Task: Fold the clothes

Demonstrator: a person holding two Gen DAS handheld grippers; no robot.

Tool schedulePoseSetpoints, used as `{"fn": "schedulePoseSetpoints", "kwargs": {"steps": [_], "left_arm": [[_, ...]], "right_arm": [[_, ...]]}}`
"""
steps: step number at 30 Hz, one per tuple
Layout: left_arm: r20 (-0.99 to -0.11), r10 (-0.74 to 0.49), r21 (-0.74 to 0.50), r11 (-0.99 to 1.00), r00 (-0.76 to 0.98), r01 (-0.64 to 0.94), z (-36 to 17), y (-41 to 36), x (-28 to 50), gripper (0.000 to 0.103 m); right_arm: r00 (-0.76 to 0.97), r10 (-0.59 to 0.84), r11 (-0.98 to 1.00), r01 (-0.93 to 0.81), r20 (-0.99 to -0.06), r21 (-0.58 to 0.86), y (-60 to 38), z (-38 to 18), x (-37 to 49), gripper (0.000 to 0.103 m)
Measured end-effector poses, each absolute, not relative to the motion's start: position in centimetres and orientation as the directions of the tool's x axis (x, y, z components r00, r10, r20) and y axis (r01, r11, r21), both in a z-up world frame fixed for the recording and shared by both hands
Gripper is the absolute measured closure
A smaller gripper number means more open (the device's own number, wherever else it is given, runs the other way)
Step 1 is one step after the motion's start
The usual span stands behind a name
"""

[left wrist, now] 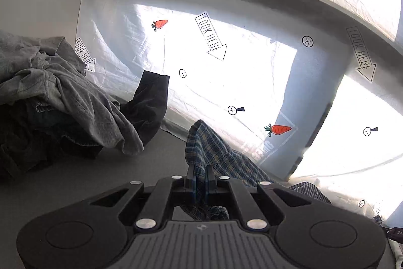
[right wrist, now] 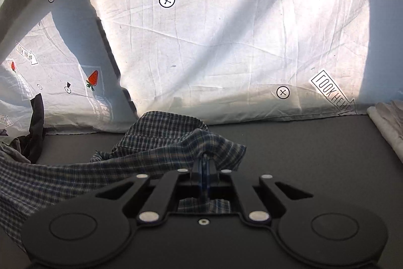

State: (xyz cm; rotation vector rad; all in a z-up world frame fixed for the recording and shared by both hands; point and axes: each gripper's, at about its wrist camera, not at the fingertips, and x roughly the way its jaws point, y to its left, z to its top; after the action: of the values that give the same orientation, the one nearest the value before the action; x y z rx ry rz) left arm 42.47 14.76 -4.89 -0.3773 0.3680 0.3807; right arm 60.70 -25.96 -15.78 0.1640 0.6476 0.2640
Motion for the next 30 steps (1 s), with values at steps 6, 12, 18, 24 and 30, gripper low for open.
{"fn": "schedulePoseSetpoints", "kwargs": {"steps": [6,12,18,24,30], "left_arm": [[-0.354,0.293,-0.341,0.844,0.888,-0.415,-2.3,15.7,42.4,0.097],[-0.405,0.342,-0.325,0.813,0.848,-0.484,-4.4,17.9,43.4,0.097],[-0.532,0.373,-0.293,0.761,0.760,-0.579,-9.9,20.5,44.7,0.097],[-0.655,0.368,-0.250,0.719,0.660,-0.649,-15.7,22.3,46.0,0.097],[-0.751,0.329,-0.244,0.667,0.572,-0.704,-20.0,23.5,46.7,0.096]], "right_arm": [[0.780,0.337,0.934,-0.208,-0.527,0.289,-25.5,-14.4,60.6,0.100],[0.768,0.350,0.935,-0.254,-0.536,0.246,-22.7,-14.9,61.3,0.100],[0.716,0.348,0.937,-0.277,-0.605,0.211,-19.5,-18.1,63.8,0.100],[0.648,0.327,0.942,-0.278,-0.688,0.186,-16.7,-22.7,66.4,0.099],[0.626,0.291,0.954,-0.249,-0.723,0.168,-15.8,-25.4,68.2,0.089]]}}
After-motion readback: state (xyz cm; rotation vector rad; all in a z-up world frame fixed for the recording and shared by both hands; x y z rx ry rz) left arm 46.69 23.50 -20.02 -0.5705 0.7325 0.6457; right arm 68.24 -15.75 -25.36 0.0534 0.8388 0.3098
